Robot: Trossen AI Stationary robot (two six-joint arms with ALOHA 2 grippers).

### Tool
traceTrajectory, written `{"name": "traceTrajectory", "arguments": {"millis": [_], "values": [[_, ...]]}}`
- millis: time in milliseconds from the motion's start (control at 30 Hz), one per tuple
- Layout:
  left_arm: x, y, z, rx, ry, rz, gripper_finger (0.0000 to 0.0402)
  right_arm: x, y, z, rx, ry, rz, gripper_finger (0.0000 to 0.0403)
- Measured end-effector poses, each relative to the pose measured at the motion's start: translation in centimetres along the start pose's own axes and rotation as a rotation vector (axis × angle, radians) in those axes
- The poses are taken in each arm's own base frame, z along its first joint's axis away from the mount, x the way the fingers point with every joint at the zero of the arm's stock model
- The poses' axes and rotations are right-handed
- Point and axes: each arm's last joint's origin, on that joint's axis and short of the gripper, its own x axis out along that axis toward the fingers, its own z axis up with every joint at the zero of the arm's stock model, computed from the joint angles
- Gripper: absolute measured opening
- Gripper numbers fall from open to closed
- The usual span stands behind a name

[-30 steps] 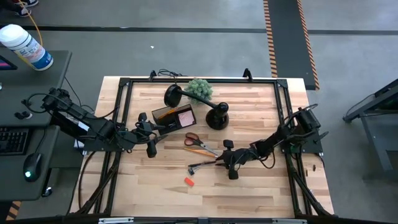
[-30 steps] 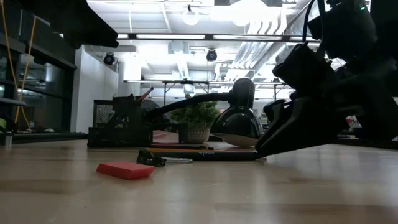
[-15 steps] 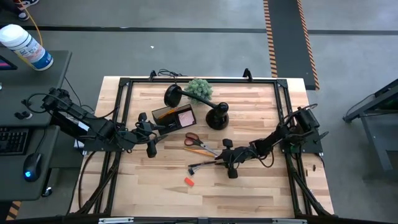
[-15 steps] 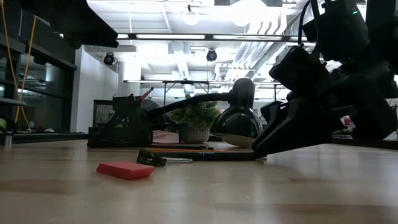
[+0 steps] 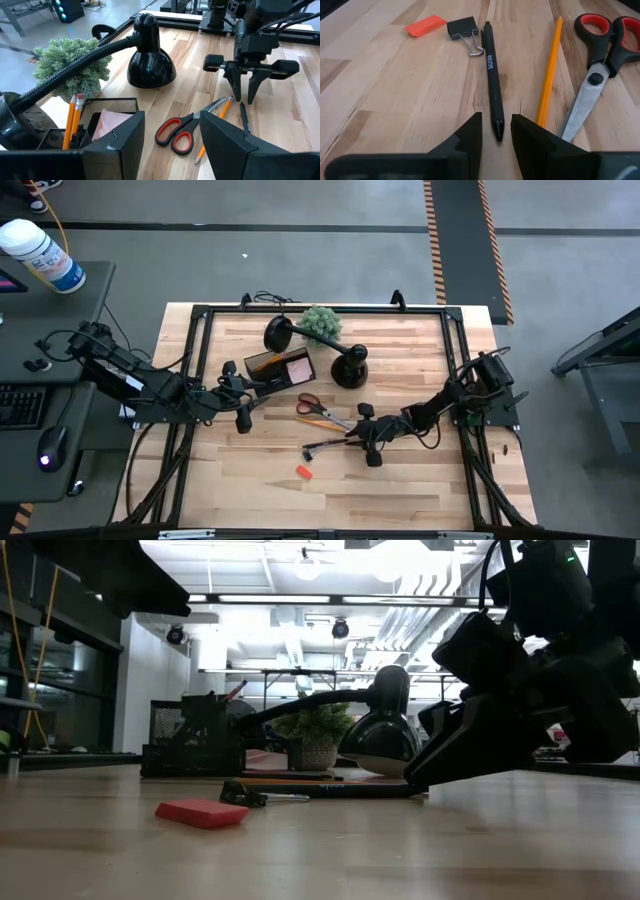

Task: Pick and place office supplies into organizer
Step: Put the black pen into the black desk organizer

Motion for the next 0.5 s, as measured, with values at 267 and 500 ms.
{"name": "traceTrajectory", "arguments": {"millis": [267, 500], "values": [[0.0, 0.0, 0.0, 0.0, 0.0, 0.0, 0.0179, 0.02, 0.02, 0.05, 0.0, -0.002, 0.002, 0.0094], [0.0, 0.0, 0.0, 0.001, 0.0, 0.0, 0.0179, 0.99, 0.19, -0.07, -0.024, 0.012, 0.018, 0.0094]]}}
